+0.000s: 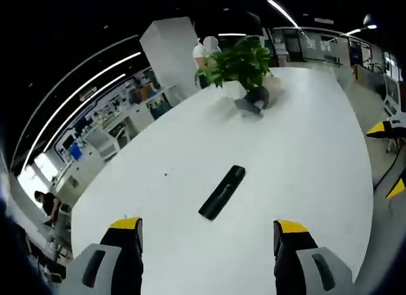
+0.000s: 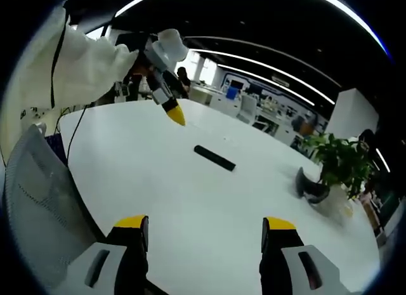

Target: Press the specified remote control buttons in sequence, fully releasing each button before pressing the next.

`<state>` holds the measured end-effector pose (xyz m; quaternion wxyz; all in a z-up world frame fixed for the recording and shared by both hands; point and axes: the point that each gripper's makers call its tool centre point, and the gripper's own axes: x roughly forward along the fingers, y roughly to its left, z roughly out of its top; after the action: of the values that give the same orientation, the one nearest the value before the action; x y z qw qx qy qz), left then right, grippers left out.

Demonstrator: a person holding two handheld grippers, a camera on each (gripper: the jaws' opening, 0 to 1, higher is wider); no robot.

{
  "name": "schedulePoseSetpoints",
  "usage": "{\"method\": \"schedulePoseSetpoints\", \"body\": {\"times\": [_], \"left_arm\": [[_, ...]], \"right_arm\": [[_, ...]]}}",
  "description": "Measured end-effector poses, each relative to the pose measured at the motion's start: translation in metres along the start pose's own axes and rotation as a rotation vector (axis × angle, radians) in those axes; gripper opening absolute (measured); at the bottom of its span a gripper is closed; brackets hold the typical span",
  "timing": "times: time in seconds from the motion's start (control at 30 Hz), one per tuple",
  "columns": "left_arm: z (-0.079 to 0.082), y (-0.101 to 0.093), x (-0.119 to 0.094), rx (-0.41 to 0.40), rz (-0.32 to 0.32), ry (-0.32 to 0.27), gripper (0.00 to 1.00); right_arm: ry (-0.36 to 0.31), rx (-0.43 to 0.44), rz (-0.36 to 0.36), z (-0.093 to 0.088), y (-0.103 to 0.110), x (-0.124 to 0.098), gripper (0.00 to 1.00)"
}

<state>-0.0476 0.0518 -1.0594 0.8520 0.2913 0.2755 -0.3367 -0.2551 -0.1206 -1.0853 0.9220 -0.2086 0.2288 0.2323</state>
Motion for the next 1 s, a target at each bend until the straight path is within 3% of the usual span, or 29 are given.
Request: {"method": "schedulePoseSetpoints", "body": {"times": [0.63, 1.0], "left_arm": [[-0.012, 0.006, 0.087, 0.216, -0.103, 0.177, 0.83], [-0.02, 0.004, 0.128, 0.279, -0.164, 0.248, 0.79]], "right_arm": [[0.042, -0.004, 0.006, -0.008, 0.0, 0.004, 0.7], [0.069, -0.014, 0.004, -0.012, 0.0, 0.007, 0.68]]}}
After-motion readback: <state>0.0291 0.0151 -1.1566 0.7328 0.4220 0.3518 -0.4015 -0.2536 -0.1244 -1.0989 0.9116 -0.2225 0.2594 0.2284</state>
